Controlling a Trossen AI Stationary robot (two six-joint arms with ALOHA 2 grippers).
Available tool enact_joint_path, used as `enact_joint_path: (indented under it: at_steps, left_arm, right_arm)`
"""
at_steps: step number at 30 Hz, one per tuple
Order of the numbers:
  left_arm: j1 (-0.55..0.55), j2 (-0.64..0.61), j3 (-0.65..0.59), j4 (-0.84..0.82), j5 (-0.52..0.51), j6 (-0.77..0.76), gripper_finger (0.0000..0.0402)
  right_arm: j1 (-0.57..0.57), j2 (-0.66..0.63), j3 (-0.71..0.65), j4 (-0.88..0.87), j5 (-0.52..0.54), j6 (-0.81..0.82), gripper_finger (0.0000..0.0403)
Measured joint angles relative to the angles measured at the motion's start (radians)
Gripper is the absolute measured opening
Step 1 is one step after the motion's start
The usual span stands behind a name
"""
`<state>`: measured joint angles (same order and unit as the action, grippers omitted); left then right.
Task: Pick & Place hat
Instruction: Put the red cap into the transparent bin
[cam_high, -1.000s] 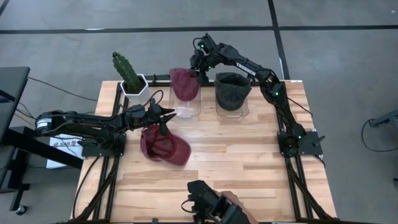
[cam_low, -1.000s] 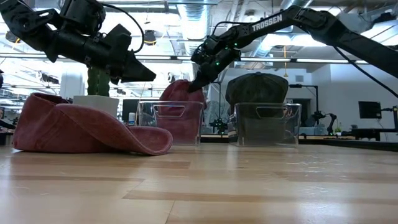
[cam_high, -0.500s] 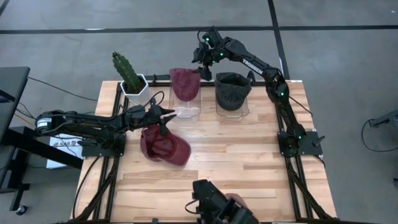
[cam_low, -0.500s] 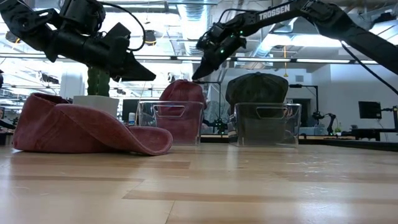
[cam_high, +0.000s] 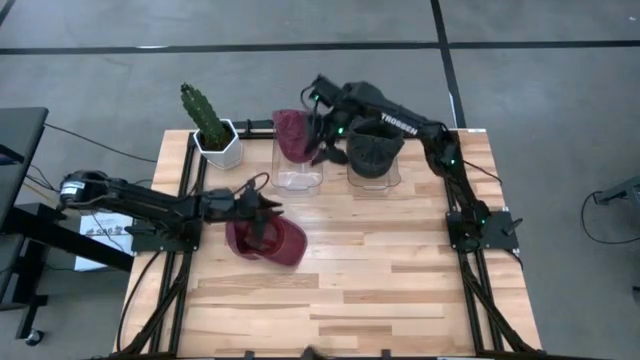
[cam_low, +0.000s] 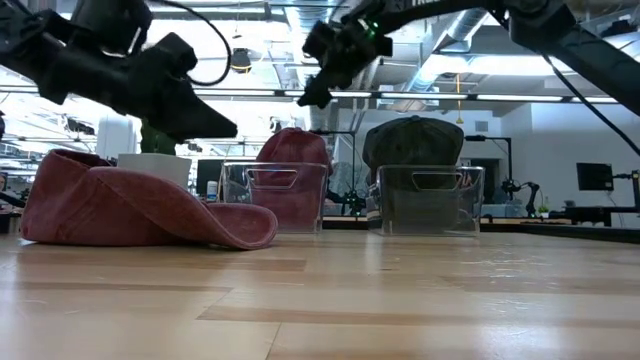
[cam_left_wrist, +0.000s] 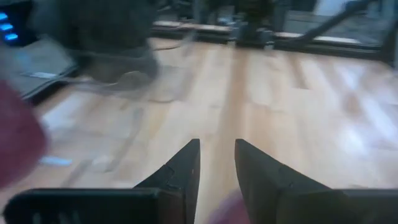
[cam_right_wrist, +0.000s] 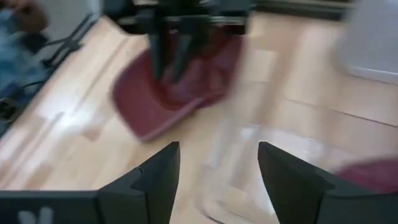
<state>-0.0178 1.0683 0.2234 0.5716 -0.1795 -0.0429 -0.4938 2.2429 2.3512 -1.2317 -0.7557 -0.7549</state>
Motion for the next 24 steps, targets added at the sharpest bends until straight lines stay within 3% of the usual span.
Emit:
enact_joint_path:
  at_steps: [10, 15, 24]
  left_arm:
    - [-0.286, 0.000, 0.000, 0.011, -0.033, -0.067, 0.0097]
    - [-0.440, 0.000, 0.000, 0.011, -0.050, -0.119, 0.0097]
    - [-0.655, 0.000, 0.000, 0.015, -0.236, -0.136, 0.0097]
  right_arm:
    - [0.204, 0.001, 0.000, -0.225, 0.014, 0.029, 0.0153]
    - [0.300, 0.002, 0.000, -0.301, -0.009, 0.180, 0.0130]
    - [0.477, 0.003, -0.131, -0.339, -0.007, 0.490, 0.0119]
